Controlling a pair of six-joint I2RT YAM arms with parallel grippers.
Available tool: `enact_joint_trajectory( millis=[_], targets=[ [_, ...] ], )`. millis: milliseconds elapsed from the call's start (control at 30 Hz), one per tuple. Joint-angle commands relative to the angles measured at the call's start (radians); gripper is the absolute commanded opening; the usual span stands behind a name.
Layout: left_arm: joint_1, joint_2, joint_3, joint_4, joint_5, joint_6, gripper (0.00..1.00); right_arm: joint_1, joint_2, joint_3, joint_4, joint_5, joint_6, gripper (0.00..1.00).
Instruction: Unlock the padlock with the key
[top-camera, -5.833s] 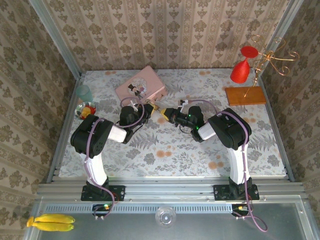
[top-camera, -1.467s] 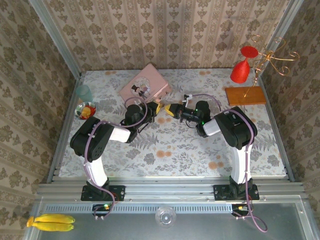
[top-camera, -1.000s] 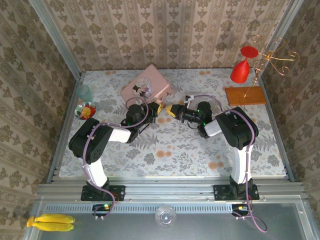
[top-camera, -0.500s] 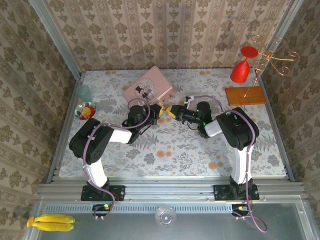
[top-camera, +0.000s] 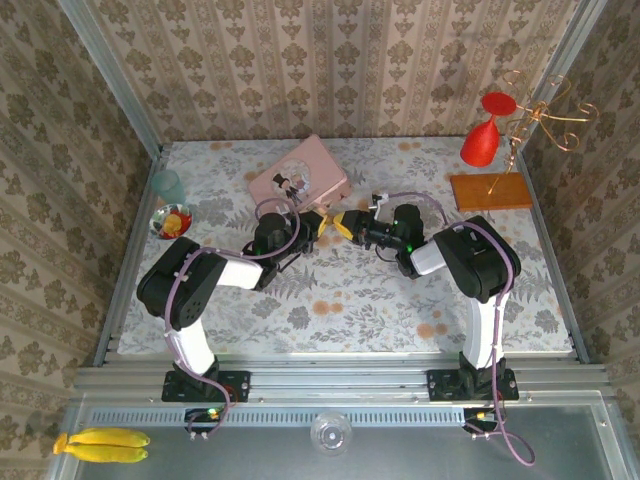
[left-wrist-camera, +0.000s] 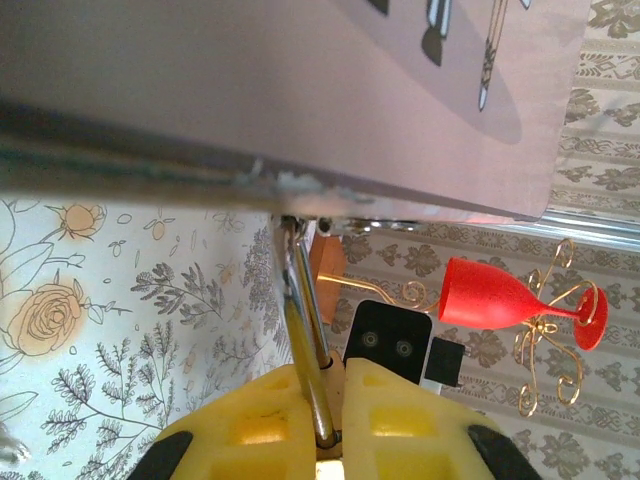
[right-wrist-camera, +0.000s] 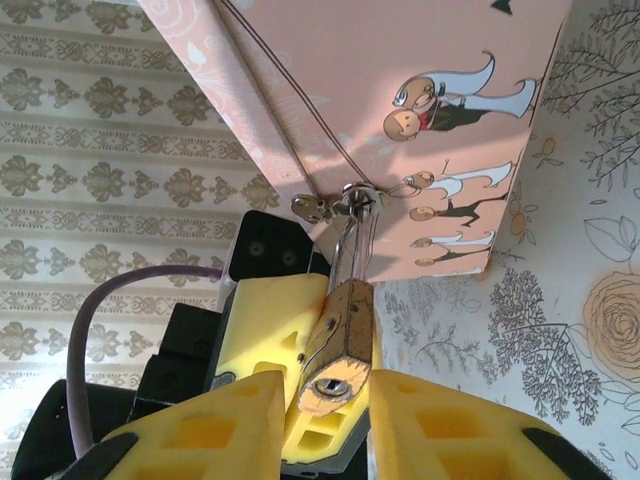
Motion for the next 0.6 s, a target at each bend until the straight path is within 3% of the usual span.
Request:
enact_joint_trajectory(
  millis=[0,200,433,567],
  targets=[
    [-0.021,-0.069,0.007,0.143,0.093,0.005,0.00,-0.009,-0.023,-0.013,-0.039,0.054,-0.027,0.32],
    [-0.005,-0.084,-0.002,0.089,0.093,0.051,0.00,-0.014,-0.055,-0.034,-0.117,0.065,-0.063,0.32],
    [0.082,-0.134,0.001,-0.188,0.139,0.267,0.00,-0.008,-0.236,-0.016,-0.656,0.128,-0.392,0.34],
    [0.100,-0.139,0.006,-0.297,0.137,0.358,0.00,0.018,-0.262,0.025,-0.885,0.174,-0.538,0.34]
  ],
)
